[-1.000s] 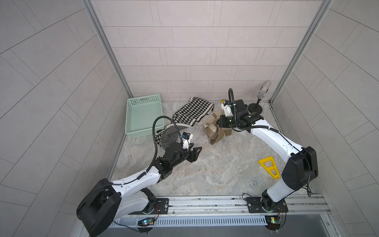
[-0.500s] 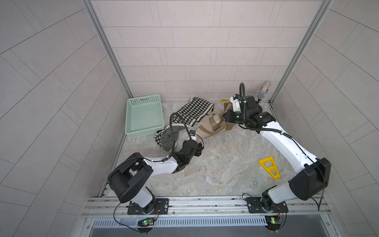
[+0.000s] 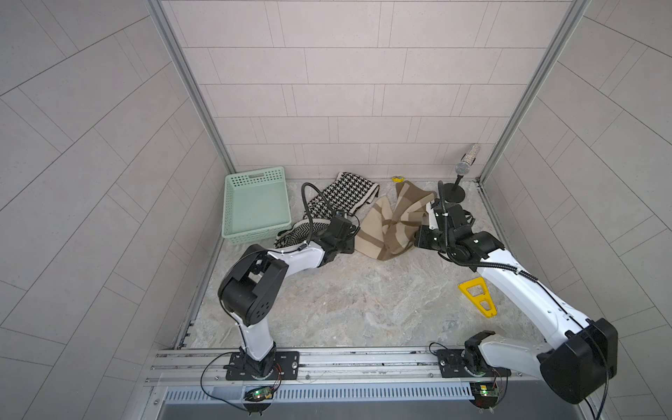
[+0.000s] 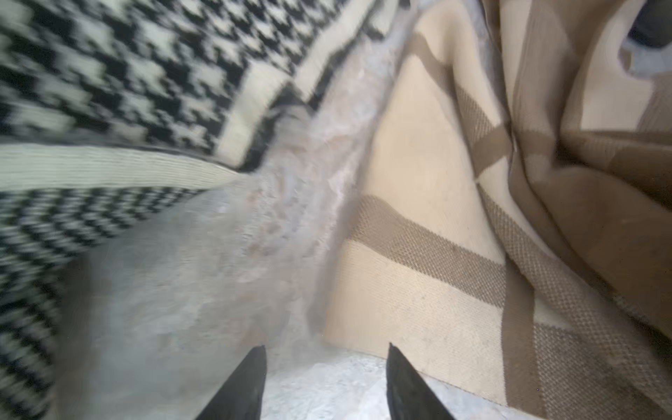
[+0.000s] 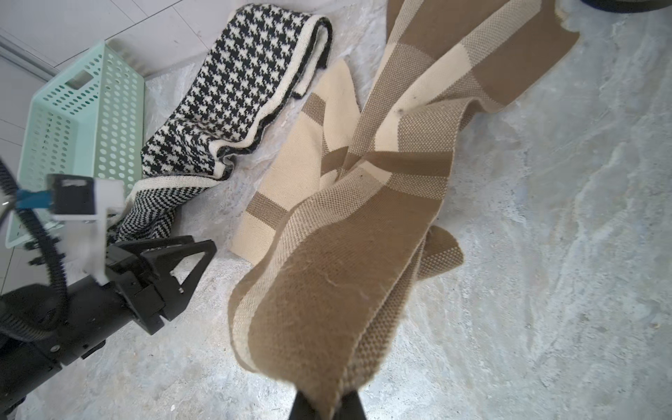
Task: Roll up the scarf and place it into the basket
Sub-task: Flatten out the scarf at the center of the board.
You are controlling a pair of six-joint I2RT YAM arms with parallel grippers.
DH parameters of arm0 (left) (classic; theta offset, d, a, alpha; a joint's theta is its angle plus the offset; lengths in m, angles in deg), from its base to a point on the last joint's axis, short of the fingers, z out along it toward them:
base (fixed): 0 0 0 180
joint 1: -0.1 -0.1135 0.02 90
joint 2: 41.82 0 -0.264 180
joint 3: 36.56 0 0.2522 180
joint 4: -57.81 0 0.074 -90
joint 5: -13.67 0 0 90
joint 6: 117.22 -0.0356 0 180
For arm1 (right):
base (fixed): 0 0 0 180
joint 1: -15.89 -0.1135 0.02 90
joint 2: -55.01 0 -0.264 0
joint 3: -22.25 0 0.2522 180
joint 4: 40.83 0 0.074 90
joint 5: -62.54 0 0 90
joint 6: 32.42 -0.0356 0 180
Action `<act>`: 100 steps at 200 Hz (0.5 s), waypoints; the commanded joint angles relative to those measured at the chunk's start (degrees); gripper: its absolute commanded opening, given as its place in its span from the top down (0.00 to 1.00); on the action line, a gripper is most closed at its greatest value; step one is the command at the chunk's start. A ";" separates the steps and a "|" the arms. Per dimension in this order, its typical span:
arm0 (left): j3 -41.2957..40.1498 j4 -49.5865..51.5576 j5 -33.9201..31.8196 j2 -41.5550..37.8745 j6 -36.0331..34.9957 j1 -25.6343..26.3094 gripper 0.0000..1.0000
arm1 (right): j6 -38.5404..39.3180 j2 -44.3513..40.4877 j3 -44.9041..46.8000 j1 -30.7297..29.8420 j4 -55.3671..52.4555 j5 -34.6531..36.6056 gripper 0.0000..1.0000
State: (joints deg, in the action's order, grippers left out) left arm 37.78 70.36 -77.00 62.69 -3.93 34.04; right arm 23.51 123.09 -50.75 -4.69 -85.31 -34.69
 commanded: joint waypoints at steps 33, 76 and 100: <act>8.03 10.35 5.38 9.37 -2.08 0.08 0.44 | -1.44 -1.54 1.36 0.19 0.73 2.22 1.00; 10.75 12.37 4.73 13.12 -2.38 -0.02 0.91 | -1.17 -1.54 1.78 0.43 0.63 2.30 1.00; 7.79 13.58 5.03 7.97 -1.65 -0.28 1.00 | -0.60 -1.48 2.10 0.79 -0.62 2.95 1.00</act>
State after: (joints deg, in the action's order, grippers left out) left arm 48.64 78.29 -72.08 73.68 -6.08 34.10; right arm 22.88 122.43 -49.13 -4.43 -85.05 -33.46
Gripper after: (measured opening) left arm 0.043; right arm 0.051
